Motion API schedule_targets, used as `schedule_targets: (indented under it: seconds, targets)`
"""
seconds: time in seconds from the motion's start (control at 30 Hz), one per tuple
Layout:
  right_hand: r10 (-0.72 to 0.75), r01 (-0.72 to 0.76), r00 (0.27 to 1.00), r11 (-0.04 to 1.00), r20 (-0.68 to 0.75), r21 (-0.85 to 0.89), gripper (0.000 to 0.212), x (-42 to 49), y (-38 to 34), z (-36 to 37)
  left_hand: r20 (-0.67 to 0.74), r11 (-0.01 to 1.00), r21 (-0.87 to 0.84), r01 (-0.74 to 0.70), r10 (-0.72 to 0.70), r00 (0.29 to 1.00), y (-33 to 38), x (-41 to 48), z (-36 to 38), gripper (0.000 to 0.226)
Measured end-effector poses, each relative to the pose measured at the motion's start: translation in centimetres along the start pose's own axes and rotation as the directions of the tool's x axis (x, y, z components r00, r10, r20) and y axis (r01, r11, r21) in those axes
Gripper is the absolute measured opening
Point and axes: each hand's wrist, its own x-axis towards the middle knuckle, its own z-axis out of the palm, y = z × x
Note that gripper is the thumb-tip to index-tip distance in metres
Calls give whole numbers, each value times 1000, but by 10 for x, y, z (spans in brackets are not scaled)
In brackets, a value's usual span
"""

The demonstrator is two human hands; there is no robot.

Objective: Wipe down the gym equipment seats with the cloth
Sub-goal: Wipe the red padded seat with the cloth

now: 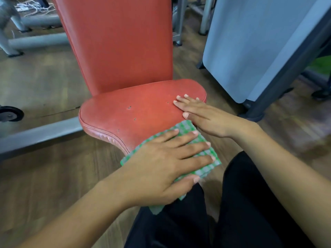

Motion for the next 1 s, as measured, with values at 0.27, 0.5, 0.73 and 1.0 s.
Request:
schedule_targets:
  seconds: [0.27,0.5,0.73,1.0]
  targets:
    - [15,-13,998,999,55,-36,50,3,1,-3,-48,995,39,-94,96,994,-15,-36,2,45]
    - [15,-13,999,999,45,-40,50,4,2,-1,26,987,124,-105,102,994,-3,0,3,43]
    - [23,-21,998,999,61,-34,50,3,1,-4,39,982,114,-152,149,988,-11,-17,1,46]
    - [22,-19,998,999,63,-39,50,4,1,-2,-19,969,198,-146,153,988,-2,-3,7,42]
